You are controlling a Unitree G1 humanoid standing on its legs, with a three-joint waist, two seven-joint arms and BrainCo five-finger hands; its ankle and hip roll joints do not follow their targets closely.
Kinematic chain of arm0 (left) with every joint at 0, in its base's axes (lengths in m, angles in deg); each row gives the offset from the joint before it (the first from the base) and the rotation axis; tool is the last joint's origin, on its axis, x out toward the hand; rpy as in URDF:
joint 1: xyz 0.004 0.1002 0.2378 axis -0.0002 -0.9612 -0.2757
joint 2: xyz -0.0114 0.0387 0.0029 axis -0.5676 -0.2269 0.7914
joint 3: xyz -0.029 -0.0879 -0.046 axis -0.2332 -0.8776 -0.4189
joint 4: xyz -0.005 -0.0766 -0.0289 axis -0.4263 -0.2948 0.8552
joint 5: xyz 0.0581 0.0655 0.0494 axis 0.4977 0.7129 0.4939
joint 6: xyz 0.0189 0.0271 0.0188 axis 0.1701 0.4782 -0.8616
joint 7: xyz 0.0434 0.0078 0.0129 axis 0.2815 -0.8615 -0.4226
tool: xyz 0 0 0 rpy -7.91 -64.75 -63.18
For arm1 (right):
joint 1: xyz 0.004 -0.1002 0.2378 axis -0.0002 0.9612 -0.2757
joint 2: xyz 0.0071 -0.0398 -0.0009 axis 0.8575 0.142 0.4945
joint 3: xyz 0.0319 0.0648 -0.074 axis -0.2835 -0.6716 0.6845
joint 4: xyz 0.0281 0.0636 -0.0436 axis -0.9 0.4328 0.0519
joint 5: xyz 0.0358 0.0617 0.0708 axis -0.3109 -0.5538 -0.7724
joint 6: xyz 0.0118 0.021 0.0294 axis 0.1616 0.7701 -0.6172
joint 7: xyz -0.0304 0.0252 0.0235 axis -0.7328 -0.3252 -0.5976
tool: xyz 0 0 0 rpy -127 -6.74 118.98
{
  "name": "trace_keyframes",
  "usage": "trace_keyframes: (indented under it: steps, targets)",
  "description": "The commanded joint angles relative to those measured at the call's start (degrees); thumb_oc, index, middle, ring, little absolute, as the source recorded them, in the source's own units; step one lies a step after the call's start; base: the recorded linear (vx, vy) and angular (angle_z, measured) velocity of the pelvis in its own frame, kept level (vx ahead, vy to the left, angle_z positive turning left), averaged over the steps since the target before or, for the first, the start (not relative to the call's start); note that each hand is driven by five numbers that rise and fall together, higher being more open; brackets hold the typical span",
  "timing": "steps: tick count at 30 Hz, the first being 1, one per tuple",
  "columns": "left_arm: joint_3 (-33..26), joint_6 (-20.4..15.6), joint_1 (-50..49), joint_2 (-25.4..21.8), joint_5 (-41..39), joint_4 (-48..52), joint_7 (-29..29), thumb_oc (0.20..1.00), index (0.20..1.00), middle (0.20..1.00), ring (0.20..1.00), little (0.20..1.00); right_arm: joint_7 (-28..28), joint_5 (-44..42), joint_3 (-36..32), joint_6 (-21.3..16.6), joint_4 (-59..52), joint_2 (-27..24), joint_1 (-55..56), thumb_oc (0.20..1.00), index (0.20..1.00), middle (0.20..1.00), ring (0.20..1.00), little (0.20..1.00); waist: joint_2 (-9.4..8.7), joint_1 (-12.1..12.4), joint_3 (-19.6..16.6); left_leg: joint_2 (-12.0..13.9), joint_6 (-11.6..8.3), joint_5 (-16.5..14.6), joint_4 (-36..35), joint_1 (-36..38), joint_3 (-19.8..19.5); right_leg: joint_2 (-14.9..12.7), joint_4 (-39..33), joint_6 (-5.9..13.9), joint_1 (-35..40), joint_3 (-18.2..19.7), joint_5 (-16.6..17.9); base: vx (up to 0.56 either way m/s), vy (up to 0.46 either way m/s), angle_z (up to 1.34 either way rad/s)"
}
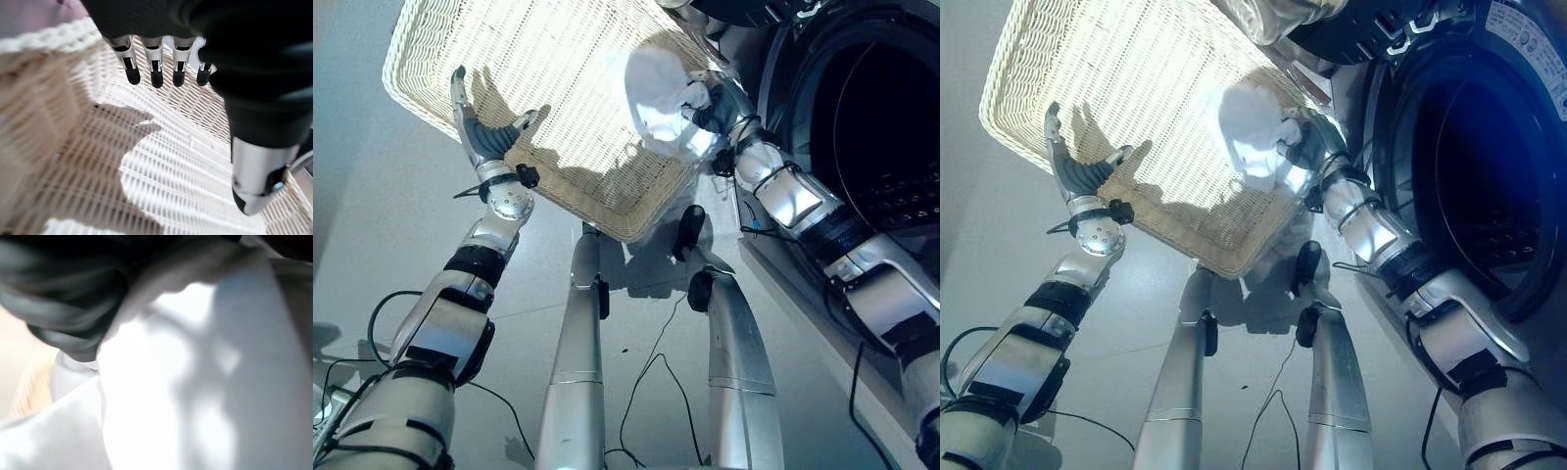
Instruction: Put the clothes into the washing machine.
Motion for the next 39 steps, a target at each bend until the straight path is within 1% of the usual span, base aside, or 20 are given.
trace_keyframes:
  steps: [1, 2, 5, 8, 9, 11, 14, 19, 21, 24, 25, 27, 29, 31, 32, 33, 34, 35, 36, 39]
  targets:
    - [-4.95, -2.46, -0.02, 2.41, 2.61, 0.32, -2.95, 1.0, 1.0, 1.0, 1.0, 1.0, -1.04, -11.63, -4.38, -9.46, -5.43, 0.56, 5.55, 0.2, 0.2, 0.2, 0.2, 0.2, -1.08, -0.51, -1.09, -2.81, 1.27, -8.82, 8.8, -0.7, 5.12, 4.54, -13.78, 7.18, 3.48, 1.08, 10.63, 0.0, 0.064, -0.02]
    - [-5.08, -2.37, -0.37, 2.47, 2.68, 0.56, -3.39, 1.0, 1.0, 1.0, 1.0, 1.0, 0.31, -15.3, -6.39, -12.21, -6.77, 1.09, 7.82, 0.2, 0.2, 0.2, 0.2, 0.2, -1.19, -0.89, -1.09, -2.66, 1.3, -8.96, 8.8, -0.57, 5.33, 4.55, -13.66, 7.22, 3.44, 1.29, 10.56, 0.0, 0.05, -0.04]
    - [-5.29, -2.53, -1.01, 2.21, 2.28, 0.79, -3.64, 1.0, 1.0, 1.0, 1.0, 1.0, 2.98, -22.23, -10.17, -16.82, -9.03, 1.78, 12.07, 0.2, 0.2, 0.2, 0.2, 0.2, -1.29, -1.65, -1.09, -2.31, 1.27, -9.21, 8.84, -0.18, 5.78, 4.47, -13.37, 7.34, 3.5, 1.63, 10.45, -0.01, 0.046, -0.08]
    - [-5.21, -2.87, -1.53, 2.01, 2.02, 0.9, -3.92, 1.0, 1.0, 1.0, 1.0, 1.0, 5.13, -28.49, -13.01, -20.21, -8.99, 2.07, 14.52, 0.2, 0.2, 0.2, 0.2, 0.2, -1.2, -2.12, -1.09, -2.07, 1.22, -9.37, 8.74, 0.04, 6.0, 4.36, -13.24, 7.45, 3.47, 1.88, 10.41, -0.01, 0.015, -0.03]
    - [-5.22, -3.27, -1.71, 1.69, 1.72, 0.68, -3.77, 1.0, 1.0, 1.0, 1.0, 1.0, 7.14, -34.21, -14.15, -21.54, -8.37, 1.93, 15.49, 0.2, 0.2, 0.2, 0.2, 0.2, -1.2, -2.23, -1.09, -1.96, 1.2, -9.42, 8.71, 0.18, 6.07, 4.29, -13.26, 7.47, 3.56, 1.97, 10.41, -0.01, 0.006, -0.06]
    - [-5.33, -3.45, -1.87, 1.36, 1.43, 0.52, -3.54, 1.0, 1.0, 1.0, 1.0, 1.0, 9.31, -39.35, -15.57, -22.79, -6.93, 2.24, 16.52, 0.2, 0.2, 0.2, 0.2, 0.2, -1.21, -2.37, -1.09, -1.8, 1.12, -9.51, 8.69, 0.4, 6.17, 4.2, -13.33, 7.57, 3.79, 1.98, 10.42, -0.01, 0.0, -0.07]
    - [-5.0, -3.95, -1.57, 0.83, 0.92, -0.52, -3.21, 1.0, 1.0, 1.0, 1.0, 1.0, 13.65, -51.56, -17.65, -22.78, -1.45, 2.69, 17.52, 0.2, 0.2, 0.2, 0.2, 0.2, -1.33, -2.53, -1.09, -1.51, 0.92, -9.72, 8.52, 0.85, 6.2, 4.11, -13.71, 7.66, 4.26, 2.1, 10.52, -0.01, -0.015, -0.09]
    - [-4.19, -5.95, -1.31, 0.47, 0.15, -2.38, -2.43, 1.0, 1.0, 1.0, 1.0, 1.0, 14.81, -69.64, -20.3, -18.87, 15.12, 2.03, 16.21, 0.2, 0.2, 0.2, 0.2, 0.2, -1.03, -2.08, -1.09, -1.11, 0.66, -9.87, 7.87, 1.49, 6.34, 4.0, -14.49, 7.55, 4.86, 2.07, 10.71, -0.01, -0.009, -0.06]
    - [-3.55, -7.05, -1.0, 0.66, 0.21, -3.69, -2.07, 1.0, 1.0, 1.0, 1.0, 1.0, 12.43, -74.79, -23.3, -17.32, 25.03, -0.09, 13.33, 0.2, 0.2, 0.2, 0.2, 0.2, -0.71, -1.67, -1.09, -1.03, 0.58, -10.16, 8.03, 1.64, 6.19, 3.96, -14.8, 7.56, 5.18, 2.12, 10.91, 0.01, -0.029, -0.04]
    - [-3.27, -7.22, -0.82, 0.63, 0.05, -3.96, -1.94, 1.0, 1.0, 1.0, 1.0, 1.0, 10.96, -76.48, -24.46, -16.76, 28.56, -1.5, 11.72, 0.2, 0.2, 0.2, 0.2, 0.2, -0.57, -1.48, -1.09, -0.98, 0.55, -10.27, 8.07, 1.71, 6.13, 3.95, -15.0, 7.6, 5.39, 2.1, 10.97, 0.0, -0.017, 0.01]
    - [-2.41, -7.47, -0.66, 0.4, -0.18, -4.42, -1.93, 1.0, 1.0, 1.0, 1.0, 1.0, 4.79, -78.49, -26.45, -18.01, 34.71, -5.67, 7.42, 0.2, 0.2, 0.2, 0.2, 0.2, -0.43, -1.14, -1.09, -0.82, 0.45, -10.62, 8.37, 1.76, 5.88, 3.82, -15.46, 7.81, 5.78, 2.0, 11.47, 0.01, -0.081, 0.04]
    - [-1.16, -7.34, -1.69, -0.63, -0.77, -3.39, -2.42, 1.0, 1.0, 1.0, 1.0, 1.0, -4.33, -78.18, -27.1, -19.33, 37.88, -10.72, 3.89, 0.2, 0.2, 0.2, 0.2, 0.2, -0.77, -0.78, -1.09, -0.65, 0.44, -10.87, 8.85, 1.65, 5.43, 3.74, -15.77, 8.02, 6.38, 1.63, 11.92, 0.0, -0.099, -0.01]
    - [-0.53, -7.11, -2.17, -0.93, -0.72, -2.67, -3.05, 1.0, 1.0, 1.0, 1.0, 1.0, -6.71, -78.45, -26.88, -21.13, 38.19, -12.52, 2.52, 0.2, 0.2, 0.2, 0.2, 0.2, -1.06, -0.71, -1.09, -0.64, 0.51, -10.99, 8.96, 1.58, 5.18, 3.76, -15.98, 8.13, 6.59, 1.49, 12.19, 0.0, -0.061, 0.01]
    - [0.13, -6.87, -3.62, -2.24, -0.96, -0.67, -3.71, 1.0, 1.0, 1.0, 1.0, 1.0, -13.73, -75.45, -25.67, -26.69, 36.11, -16.71, -0.46, 0.2, 0.2, 0.2, 0.2, 0.2, -1.61, -0.57, -1.09, -0.46, 0.58, -11.18, 9.0, 1.51, 4.8, 3.92, -16.38, 8.15, 7.0, 1.24, 12.39, -0.02, -0.048, 0.03]
    - [0.1, -7.15, -4.96, -3.76, -1.54, 0.42, -3.46, 1.0, 1.0, 1.0, 1.0, 1.0, -17.05, -72.66, -25.14, -31.2, 33.95, -19.9, -1.68, 0.2, 0.2, 0.2, 0.2, 0.2, -2.21, -0.71, -1.09, -0.32, 0.63, -11.21, 8.88, 1.74, 4.67, 4.15, -16.77, 8.14, 7.55, 1.11, 12.55, -0.02, -0.03, -0.03]
    - [0.1, -7.15, -4.96, -3.76, -1.54, 0.42, -3.46, 1.0, 1.0, 1.0, 1.0, 1.0, -17.05, -72.66, -25.14, -31.2, 33.95, -19.9, -1.68, 0.2, 0.2, 0.2, 0.2, 0.2, -2.21, -0.71, -1.09, -0.32, 0.63, -11.21, 8.88, 1.74, 4.67, 4.15, -16.77, 8.14, 7.55, 1.11, 12.55, -0.04, -0.021, -0.07]
    - [-0.33, -6.76, -6.16, -5.54, -2.87, 1.57, -2.93, 1.0, 1.0, 1.0, 1.0, 1.0, -18.89, -66.39, -25.03, -36.03, 31.37, -23.07, -1.84, 0.608, 0.608, 0.608, 0.608, 0.608, -3.1, -1.18, -1.09, -0.16, 0.73, -11.28, 8.89, 2.33, 4.48, 4.56, -17.29, 8.15, 8.52, 1.16, 12.85, -0.05, 0.011, -0.07]
    - [-1.01, -6.54, -6.67, -6.56, -3.62, 2.01, -2.14, 1.0, 1.0, 1.0, 1.0, 1.0, -18.43, -63.01, -25.56, -36.67, 28.99, -24.5, -1.4, 1.0, 1.0, 1.0, 1.0, 1.0, -3.69, -1.53, -1.09, 0.06, 0.82, -11.3, 8.94, 2.76, 4.5, 4.84, -17.28, 8.12, 9.09, 1.2, 12.83, -0.05, 0.011, -0.07]
    - [-1.13, -6.45, -6.63, -6.74, -3.75, 1.97, -1.87, 1.0, 1.0, 1.0, 1.0, 1.0, -17.97, -62.8, -25.76, -36.46, 28.76, -24.59, -1.12, 1.0, 1.0, 1.0, 1.0, 1.0, -3.81, -1.55, -1.09, 0.05, 0.85, -11.31, 8.9, 2.92, 4.5, 4.84, -17.33, 8.11, 9.26, 1.21, 12.82, -0.03, 0.005, -0.05]
    - [-1.55, -5.79, -5.15, -7.51, -4.4, 1.14, 0.67, 1.0, 1.0, 1.0, 1.0, 1.0, -12.5, -61.65, -26.31, -30.82, 31.34, -25.26, -0.03, 1.0, 1.0, 1.0, 1.0, 1.0, -4.46, -1.21, -1.09, -0.08, 1.23, -11.34, 8.54, 3.84, 4.23, 4.65, -17.46, 8.1, 10.3, 0.97, 12.53, 0.0, 0.0, 0.0]
